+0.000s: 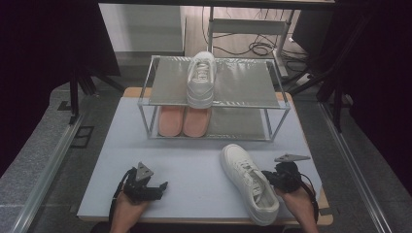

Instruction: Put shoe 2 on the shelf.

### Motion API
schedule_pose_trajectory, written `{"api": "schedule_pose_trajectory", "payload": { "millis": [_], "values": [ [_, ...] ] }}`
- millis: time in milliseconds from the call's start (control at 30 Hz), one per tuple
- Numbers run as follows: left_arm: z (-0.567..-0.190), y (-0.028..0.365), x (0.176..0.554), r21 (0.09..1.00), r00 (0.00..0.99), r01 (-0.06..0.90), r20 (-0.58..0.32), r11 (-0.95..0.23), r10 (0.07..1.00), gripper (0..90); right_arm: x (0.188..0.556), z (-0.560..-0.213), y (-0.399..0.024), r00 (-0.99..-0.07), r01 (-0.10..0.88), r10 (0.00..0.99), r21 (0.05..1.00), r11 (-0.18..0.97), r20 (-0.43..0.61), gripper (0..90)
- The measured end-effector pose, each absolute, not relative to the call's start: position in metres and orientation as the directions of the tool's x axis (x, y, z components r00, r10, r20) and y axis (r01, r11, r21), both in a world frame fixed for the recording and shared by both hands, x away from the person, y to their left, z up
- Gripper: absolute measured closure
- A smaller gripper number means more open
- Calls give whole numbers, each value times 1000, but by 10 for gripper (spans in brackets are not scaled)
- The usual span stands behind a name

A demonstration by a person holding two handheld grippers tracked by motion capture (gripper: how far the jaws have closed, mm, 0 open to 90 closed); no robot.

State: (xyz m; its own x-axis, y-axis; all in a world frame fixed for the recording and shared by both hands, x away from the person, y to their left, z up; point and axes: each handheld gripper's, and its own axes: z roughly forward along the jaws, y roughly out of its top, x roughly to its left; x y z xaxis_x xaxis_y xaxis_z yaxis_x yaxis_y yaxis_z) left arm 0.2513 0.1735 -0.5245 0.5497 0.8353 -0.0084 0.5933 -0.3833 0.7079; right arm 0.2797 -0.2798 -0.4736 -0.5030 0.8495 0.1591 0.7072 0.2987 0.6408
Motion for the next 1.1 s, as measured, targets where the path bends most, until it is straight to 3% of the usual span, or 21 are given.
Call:
{"api": "schedule_pose_trajectory", "payload": {
  "millis": [1100],
  "values": [
    [-525, 173, 251, 709, 549, 593, -9, -382, 836, 167, 304, -475, -181, -701, 625, 690, 620, 474, 179, 900]
  ]
}}
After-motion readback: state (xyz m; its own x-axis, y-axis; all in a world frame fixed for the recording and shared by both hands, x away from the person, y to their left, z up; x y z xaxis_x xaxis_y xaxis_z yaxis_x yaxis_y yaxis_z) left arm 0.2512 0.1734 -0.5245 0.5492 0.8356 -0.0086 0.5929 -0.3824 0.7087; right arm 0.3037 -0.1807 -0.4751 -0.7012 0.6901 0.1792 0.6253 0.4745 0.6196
